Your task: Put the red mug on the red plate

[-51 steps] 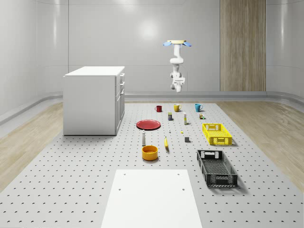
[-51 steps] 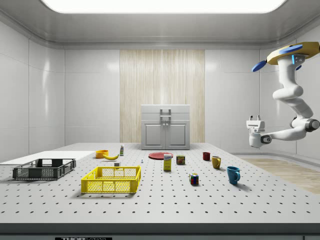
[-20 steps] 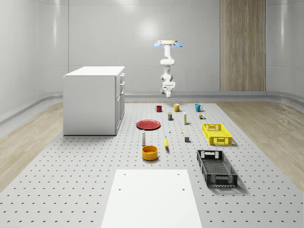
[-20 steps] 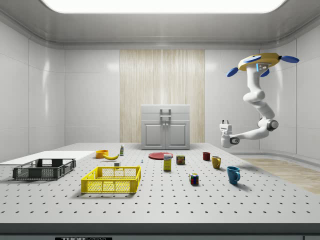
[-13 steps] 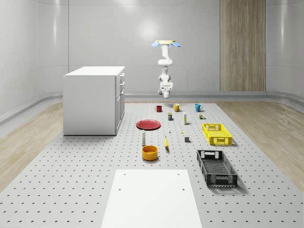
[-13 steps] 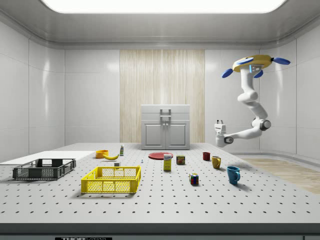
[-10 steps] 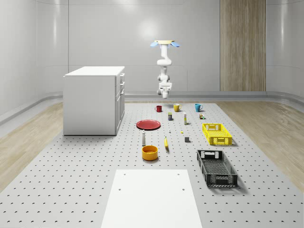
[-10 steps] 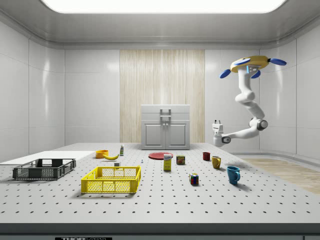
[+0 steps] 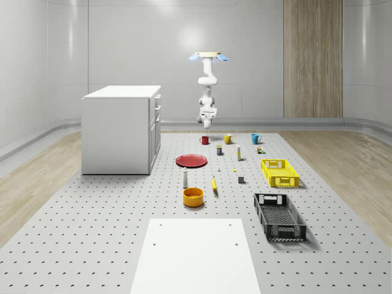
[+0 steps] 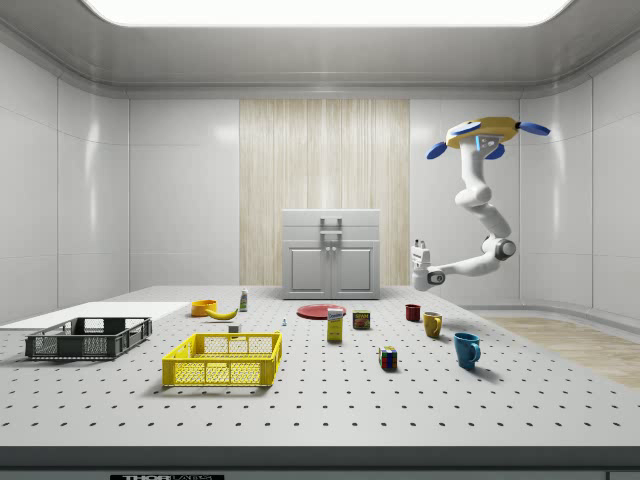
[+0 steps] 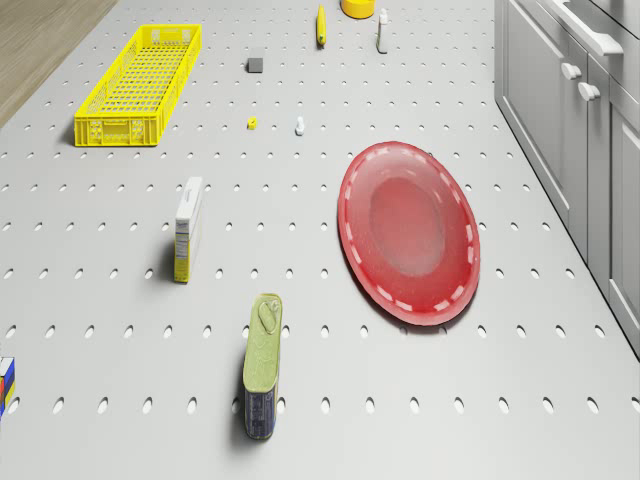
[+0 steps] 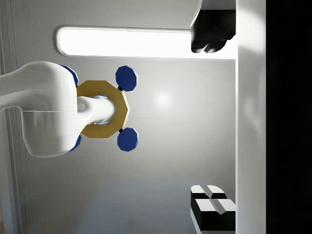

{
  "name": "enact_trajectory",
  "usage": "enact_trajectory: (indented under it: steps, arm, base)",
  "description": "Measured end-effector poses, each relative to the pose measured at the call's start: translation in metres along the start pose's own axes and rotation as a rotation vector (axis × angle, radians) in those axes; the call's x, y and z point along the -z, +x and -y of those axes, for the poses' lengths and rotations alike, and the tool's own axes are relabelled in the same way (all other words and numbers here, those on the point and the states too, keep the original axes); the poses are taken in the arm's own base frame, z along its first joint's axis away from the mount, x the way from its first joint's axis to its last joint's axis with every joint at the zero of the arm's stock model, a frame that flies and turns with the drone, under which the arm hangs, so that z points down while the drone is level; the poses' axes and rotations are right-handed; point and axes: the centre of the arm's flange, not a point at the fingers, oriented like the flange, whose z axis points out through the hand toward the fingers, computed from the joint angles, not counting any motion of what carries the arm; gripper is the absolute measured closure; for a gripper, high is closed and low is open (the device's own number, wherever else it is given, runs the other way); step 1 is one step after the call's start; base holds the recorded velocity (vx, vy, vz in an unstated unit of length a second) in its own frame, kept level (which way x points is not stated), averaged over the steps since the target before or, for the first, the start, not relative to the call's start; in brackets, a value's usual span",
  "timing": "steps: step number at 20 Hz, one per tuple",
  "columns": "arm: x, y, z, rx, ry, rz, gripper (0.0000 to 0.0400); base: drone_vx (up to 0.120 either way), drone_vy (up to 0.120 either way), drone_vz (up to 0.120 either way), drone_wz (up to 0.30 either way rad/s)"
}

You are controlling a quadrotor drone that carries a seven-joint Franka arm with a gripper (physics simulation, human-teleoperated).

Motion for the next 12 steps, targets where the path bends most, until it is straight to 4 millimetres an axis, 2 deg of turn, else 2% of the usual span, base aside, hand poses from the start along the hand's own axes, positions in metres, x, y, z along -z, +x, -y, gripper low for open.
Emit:
enact_trajectory:
  steps: [7, 10, 12]
  arm:
    - [-0.002, -0.015, 0.014, 0.004, -0.144, -0.151, 0.0]
    - [-0.008, -0.028, 0.027, 0.007, -0.279, -0.289, 0.0]
    - [-0.017, -0.04, 0.038, 0.011, -0.411, -0.422, 0.0]
  base:
    - [0.12, -0.12, 0.0, 0.0]
    - [0.12, 0.0, 0.0, 0.0]
    - [0.12, 0.0, -0.08, 0.0]
